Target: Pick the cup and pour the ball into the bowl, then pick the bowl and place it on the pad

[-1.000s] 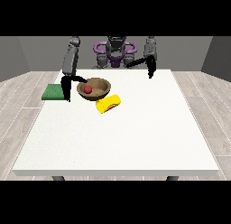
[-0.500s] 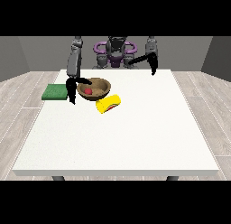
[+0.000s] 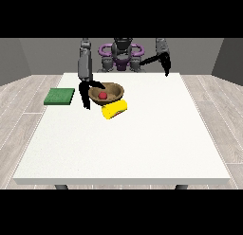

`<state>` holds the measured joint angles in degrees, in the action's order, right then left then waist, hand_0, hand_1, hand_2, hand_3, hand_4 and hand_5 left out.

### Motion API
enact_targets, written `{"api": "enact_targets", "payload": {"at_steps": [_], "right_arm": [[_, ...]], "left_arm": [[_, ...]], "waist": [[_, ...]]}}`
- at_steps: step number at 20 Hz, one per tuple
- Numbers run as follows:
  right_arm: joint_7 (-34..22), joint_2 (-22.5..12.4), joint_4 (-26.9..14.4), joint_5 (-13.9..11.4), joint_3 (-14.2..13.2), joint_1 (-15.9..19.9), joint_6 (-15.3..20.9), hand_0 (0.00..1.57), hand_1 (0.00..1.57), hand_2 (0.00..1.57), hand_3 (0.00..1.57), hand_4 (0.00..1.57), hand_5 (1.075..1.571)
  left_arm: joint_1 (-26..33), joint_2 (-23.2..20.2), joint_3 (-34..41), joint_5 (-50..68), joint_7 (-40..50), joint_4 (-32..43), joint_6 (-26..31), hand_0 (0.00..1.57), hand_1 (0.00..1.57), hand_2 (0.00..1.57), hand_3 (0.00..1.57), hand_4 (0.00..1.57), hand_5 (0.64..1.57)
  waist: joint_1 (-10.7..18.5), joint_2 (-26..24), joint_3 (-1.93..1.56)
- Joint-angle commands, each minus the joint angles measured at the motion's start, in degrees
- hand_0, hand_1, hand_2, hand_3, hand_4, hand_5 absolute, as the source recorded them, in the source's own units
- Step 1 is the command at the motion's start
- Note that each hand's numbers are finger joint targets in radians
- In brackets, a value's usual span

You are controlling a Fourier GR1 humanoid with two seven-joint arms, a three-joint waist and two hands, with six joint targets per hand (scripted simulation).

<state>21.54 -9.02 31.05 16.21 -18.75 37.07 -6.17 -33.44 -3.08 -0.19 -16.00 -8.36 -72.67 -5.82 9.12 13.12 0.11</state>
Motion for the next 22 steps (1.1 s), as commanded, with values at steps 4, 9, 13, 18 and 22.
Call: {"api": "enact_targets", "payload": {"at_steps": [4,9,13,18,22], "right_arm": [[-4.04,-1.82,-5.26,-6.42,3.82,-3.02,8.22,1.57,1.57,1.57,1.57,1.04,1.553],[-10.30,-3.16,-4.57,-7.68,5.38,-1.19,10.56,1.57,1.57,1.57,1.57,1.03,1.550],[-13.78,-3.32,-3.07,-7.91,5.63,1.64,13.75,1.57,1.57,1.57,1.57,1.02,1.554],[-23.93,-3.11,0.01,-7.58,7.35,5.24,12.25,1.57,1.57,1.57,1.57,1.05,1.553],[-23.93,-11.28,0.56,-4.54,3.04,6.67,8.05,1.57,1.57,1.57,1.57,1.07,1.552]], "left_arm": [[-2.58,-0.31,0.21,0.33,1.89,-1.81,0.62,0.00,0.00,0.00,0.00,0.00,1.568],[0.06,-1.35,2.70,2.62,1.34,0.91,1.84,0.00,0.00,0.00,0.00,0.00,1.570],[3.80,-3.91,4.89,3.53,-2.45,2.32,2.69,0.00,0.00,0.00,0.00,0.00,1.570],[2.79,-6.26,8.88,4.80,-2.92,7.62,2.11,0.00,0.00,0.00,0.00,0.00,1.571],[3.47,-5.48,7.51,4.21,-5.32,5.15,1.35,0.00,0.00,0.00,0.00,0.00,1.570]], "waist": [[1.62,2.06,-0.10],[-0.91,-2.80,-0.08],[-1.54,-4.56,-0.10],[-6.77,-8.47,-0.08],[-5.09,-4.39,-0.12]]}}
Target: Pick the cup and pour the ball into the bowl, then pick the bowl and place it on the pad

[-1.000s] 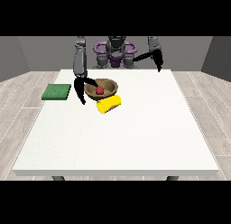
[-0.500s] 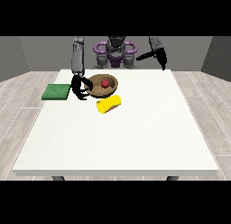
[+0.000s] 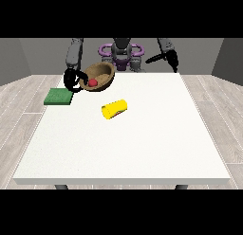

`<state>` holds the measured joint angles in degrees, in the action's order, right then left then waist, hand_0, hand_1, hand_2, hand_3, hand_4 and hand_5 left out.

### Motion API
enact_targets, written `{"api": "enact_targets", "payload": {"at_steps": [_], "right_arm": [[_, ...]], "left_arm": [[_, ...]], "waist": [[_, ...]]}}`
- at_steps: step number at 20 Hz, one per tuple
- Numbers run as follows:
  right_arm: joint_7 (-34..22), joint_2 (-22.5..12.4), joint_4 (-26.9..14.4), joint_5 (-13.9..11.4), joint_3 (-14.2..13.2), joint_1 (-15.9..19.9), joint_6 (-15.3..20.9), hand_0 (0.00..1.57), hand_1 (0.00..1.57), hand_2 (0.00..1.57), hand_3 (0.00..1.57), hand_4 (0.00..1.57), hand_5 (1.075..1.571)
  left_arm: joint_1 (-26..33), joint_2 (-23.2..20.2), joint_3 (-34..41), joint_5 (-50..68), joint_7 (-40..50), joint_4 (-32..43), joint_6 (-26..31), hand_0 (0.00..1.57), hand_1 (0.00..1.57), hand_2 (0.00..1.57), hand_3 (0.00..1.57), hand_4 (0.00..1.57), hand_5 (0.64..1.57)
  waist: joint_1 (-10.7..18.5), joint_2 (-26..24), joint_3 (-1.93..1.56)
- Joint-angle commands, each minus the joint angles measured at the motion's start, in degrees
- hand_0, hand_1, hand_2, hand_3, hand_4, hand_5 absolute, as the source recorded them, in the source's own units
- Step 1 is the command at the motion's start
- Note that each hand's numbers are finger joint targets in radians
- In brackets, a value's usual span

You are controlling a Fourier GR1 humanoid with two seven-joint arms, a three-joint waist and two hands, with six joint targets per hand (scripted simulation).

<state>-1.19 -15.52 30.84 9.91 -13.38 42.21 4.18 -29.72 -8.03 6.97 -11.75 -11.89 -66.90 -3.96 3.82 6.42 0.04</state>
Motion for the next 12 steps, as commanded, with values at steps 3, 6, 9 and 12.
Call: {"api": "enact_targets", "payload": {"at_steps": [3,6,9,12], "right_arm": [[-6.39,-3.49,3.40,1.03,0.37,-0.53,-4.23,1.57,1.57,1.57,1.57,1.06,1.565],[-0.65,-11.19,0.30,5.51,-6.45,-1.02,-8.97,1.57,1.57,1.57,1.57,1.06,1.560],[-2.74,-10.94,2.92,4.84,-4.15,-3.11,-12.18,1.57,1.57,1.57,1.57,1.08,1.559],[0.15,-15.01,1.64,6.54,-6.20,-4.79,-18.08,1.57,1.57,1.57,1.57,1.08,1.559]], "left_arm": [[3.08,-1.46,2.04,0.31,-4.19,4.68,-0.59,0.00,0.00,0.00,0.00,0.00,1.570],[0.59,0.34,-0.28,-0.27,-2.66,-1.63,-1.52,0.00,0.00,0.00,0.00,0.00,1.569],[3.81,-0.30,2.49,0.18,-8.40,3.95,-3.34,0.00,0.00,0.00,0.00,0.00,1.566],[2.84,1.18,1.67,-0.85,-9.88,2.29,-5.98,0.00,0.00,0.00,0.00,0.00,1.565]], "waist": [[-3.80,-1.86,-0.02],[-0.15,4.55,-0.09],[-4.47,2.72,-0.03],[-4.70,6.46,-0.06]]}}
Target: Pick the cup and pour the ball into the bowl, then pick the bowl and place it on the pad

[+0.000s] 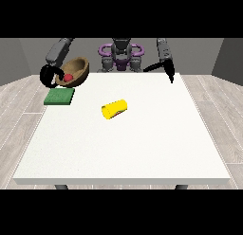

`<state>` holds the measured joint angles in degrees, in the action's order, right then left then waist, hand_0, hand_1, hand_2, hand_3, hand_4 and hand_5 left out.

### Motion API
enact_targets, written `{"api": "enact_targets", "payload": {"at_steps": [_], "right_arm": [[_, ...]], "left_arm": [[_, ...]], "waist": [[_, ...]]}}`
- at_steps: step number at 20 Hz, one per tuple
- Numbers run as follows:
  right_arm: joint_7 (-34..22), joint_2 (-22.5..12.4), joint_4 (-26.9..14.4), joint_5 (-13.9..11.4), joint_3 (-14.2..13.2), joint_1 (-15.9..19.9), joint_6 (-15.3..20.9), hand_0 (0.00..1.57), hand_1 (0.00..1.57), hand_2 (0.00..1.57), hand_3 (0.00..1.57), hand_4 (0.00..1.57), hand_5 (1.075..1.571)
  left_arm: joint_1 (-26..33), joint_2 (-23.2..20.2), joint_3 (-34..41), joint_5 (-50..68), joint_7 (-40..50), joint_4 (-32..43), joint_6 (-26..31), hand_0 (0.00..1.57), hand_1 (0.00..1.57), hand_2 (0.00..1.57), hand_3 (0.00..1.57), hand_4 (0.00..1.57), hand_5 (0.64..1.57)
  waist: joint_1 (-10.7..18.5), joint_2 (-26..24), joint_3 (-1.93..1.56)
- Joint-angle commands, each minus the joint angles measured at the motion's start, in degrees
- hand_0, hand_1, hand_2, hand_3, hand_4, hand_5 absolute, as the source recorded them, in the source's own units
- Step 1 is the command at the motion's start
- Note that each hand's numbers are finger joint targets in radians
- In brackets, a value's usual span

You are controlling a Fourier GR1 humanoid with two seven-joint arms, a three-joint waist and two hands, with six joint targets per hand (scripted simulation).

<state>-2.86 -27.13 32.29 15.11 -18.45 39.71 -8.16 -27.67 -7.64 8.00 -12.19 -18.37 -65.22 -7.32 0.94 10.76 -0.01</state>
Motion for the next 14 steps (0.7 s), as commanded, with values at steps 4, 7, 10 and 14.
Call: {"api": "enact_targets", "payload": {"at_steps": [4,7,10,14], "right_arm": [[3.56,-4.69,-2.26,3.83,-4.28,-0.97,-6.38,1.57,1.57,1.57,1.57,1.05,1.561],[8.26,-8.98,-4.48,3.99,-6.02,-1.74,-9.77,1.57,1.57,1.57,1.40,1.03,1.561],[12.96,-12.00,-7.89,2.55,-6.74,-3.42,-9.98,1.57,1.57,1.57,1.19,1.01,1.567],[14.73,-18.39,-8.94,2.47,-7.92,-0.58,-13.10,1.57,1.57,1.57,0.00,1.05,1.567]], "left_arm": [[-3.44,0.66,-1.12,-1.74,-2.62,-0.61,-2.84,0.00,0.00,0.00,0.00,0.00,1.565],[-2.87,2.90,-3.18,-3.13,-4.62,-4.28,-5.05,0.00,0.00,0.00,0.00,0.00,1.565],[-2.26,2.90,-5.22,-4.16,0.27,-10.72,-4.72,0.00,0.00,0.00,0.00,0.00,1.565],[-3.83,0.18,-4.02,-3.35,1.41,-14.52,-3.22,0.00,0.00,0.00,0.00,0.00,1.564]], "waist": [[0.05,6.31,-0.03],[0.91,12.46,-0.08],[3.08,12.67,-0.13],[3.38,17.70,-0.15]]}}
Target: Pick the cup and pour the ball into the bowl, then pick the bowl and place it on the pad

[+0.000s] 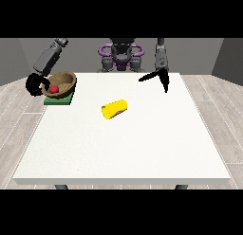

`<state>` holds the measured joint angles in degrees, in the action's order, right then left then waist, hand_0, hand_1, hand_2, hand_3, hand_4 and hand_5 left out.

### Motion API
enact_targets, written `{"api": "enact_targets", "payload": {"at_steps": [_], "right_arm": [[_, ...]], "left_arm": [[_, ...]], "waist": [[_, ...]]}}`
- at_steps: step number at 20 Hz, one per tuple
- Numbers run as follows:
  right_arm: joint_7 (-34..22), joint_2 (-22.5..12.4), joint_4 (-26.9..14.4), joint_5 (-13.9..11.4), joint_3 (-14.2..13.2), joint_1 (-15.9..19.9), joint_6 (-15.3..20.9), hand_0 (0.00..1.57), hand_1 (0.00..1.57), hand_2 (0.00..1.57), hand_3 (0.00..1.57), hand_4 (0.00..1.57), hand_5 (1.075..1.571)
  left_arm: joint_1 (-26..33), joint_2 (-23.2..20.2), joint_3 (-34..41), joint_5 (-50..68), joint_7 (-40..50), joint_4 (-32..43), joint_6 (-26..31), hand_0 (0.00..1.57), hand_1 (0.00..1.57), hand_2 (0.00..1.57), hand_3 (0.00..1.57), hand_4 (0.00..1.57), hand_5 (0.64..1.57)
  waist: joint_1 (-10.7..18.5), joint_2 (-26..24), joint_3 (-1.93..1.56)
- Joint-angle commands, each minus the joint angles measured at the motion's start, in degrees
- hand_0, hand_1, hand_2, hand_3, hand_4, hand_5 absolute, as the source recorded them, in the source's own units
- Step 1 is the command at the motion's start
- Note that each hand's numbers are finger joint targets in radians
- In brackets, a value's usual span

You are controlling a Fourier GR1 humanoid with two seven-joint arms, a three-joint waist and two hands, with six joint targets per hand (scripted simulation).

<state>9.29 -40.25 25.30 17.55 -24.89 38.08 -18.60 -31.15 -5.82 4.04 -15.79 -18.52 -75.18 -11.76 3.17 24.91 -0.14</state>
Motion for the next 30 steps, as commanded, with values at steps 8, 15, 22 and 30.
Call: {"api": "enact_targets", "payload": {"at_steps": [8,15,22,30], "right_arm": [[5.41,-7.41,-5.70,-2.17,-0.58,3.36,-3.57,1.57,1.57,1.57,0.44,1.03,1.571],[-1.07,-5.88,-7.04,0.08,-1.53,4.92,-3.12,1.57,1.57,1.57,0.00,0.71,1.569],[1.45,-3.68,-6.41,-2.81,1.32,1.97,-1.95,1.57,1.57,1.57,0.93,0.71,1.570],[0.80,-10.44,-8.30,-6.07,2.37,0.45,2.15,1.10,1.10,1.05,0.87,0.00,1.539]], "left_arm": [[3.32,3.49,-6.30,-5.12,8.22,-15.85,-3.54,0.00,0.00,0.00,0.00,0.00,1.563],[0.67,1.43,-3.28,-1.60,11.78,-12.40,0.39,0.00,0.00,0.00,0.00,0.00,1.566],[3.59,1.42,-2.86,-0.36,7.47,-11.97,0.73,0.00,0.00,0.00,0.00,0.00,1.566],[5.00,0.93,-3.25,-1.61,10.12,-17.72,0.14,0.00,0.00,0.00,0.00,0.00,1.565]], "waist": [[-0.26,5.44,-0.05],[-1.17,-1.01,0.10],[-0.21,0.39,0.11],[-0.36,2.46,0.08]]}}
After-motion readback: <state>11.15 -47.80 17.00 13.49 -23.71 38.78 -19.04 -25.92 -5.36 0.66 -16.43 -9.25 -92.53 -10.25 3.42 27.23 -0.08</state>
